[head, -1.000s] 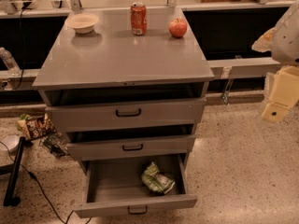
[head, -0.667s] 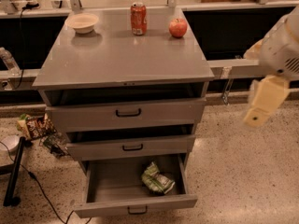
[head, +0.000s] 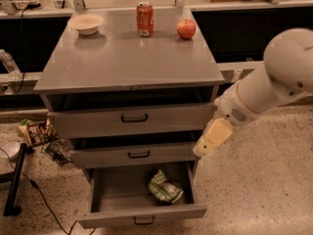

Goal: Pick green jalapeno chip bag from bottom drawer and place on counter

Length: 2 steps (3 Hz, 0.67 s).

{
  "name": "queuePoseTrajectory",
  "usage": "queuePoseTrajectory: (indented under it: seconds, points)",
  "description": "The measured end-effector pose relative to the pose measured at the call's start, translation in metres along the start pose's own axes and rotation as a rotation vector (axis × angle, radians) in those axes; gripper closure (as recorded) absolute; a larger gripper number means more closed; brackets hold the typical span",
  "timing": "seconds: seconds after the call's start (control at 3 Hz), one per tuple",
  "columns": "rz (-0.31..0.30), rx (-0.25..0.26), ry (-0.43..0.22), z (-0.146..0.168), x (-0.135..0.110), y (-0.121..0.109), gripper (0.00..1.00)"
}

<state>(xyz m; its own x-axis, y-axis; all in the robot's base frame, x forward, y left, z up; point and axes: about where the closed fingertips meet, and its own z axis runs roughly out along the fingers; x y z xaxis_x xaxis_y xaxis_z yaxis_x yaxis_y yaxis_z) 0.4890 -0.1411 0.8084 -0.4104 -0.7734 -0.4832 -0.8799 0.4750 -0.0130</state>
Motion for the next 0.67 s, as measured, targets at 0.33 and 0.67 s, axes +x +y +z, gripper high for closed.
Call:
queuePoseTrajectory:
  seconds: [0.33,0.67]
  points:
    - [-0.002,0.065,-0.049,0.0,-0.012,-0.017,0.0]
    - [0.006,0.025,-0.035,0.026,0.009,-0.007,0.0]
